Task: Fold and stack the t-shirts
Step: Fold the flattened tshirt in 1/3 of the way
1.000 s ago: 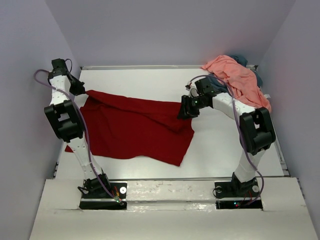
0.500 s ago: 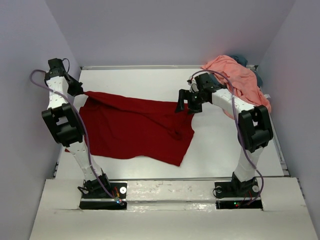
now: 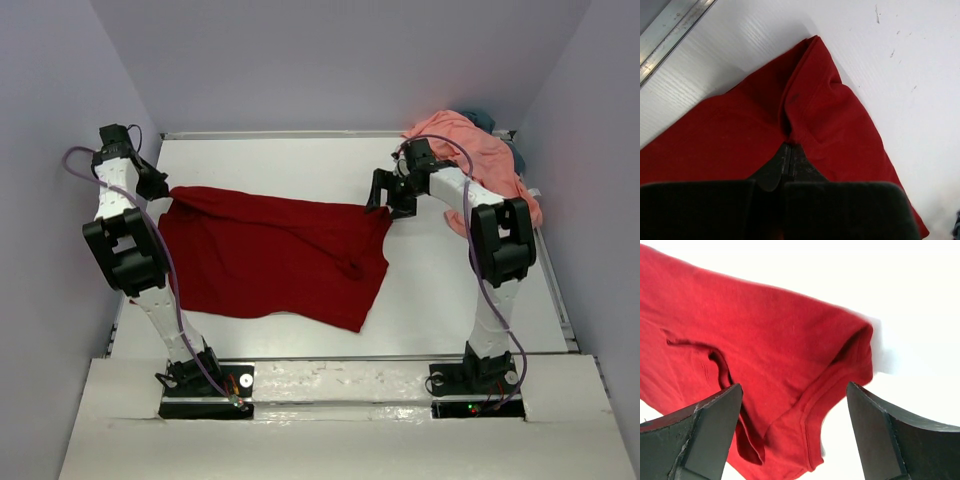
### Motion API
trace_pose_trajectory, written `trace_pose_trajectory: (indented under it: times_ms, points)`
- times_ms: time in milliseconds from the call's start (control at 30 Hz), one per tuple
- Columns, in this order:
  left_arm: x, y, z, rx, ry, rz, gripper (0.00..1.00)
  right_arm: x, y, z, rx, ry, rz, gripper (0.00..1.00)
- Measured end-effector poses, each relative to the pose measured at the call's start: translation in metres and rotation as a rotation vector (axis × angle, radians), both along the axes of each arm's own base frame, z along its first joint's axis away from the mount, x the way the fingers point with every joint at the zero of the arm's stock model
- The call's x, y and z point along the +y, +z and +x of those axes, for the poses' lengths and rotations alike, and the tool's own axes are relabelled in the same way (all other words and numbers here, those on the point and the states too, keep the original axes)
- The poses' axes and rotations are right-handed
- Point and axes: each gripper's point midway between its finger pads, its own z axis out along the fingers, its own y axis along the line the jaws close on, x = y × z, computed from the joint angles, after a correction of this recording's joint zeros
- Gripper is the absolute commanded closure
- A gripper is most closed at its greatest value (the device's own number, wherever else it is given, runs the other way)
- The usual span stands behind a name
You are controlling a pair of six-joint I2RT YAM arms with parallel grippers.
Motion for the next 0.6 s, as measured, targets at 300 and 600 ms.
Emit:
trace_pose_trajectory:
  times_ms: [300, 600]
  points:
    - [0.001, -0.001, -0.002, 0.002, -0.005, 0.005, 1.0, 0.001, -0.015, 0.011, 0.016, -0.011, -0.015, 0.18]
    - [0.002, -0.002, -0.003, 0.006, -0.012, 0.016, 1.0, -0.003, -0.029, 0.013, 0.038, -0.025, -0.039, 0.37]
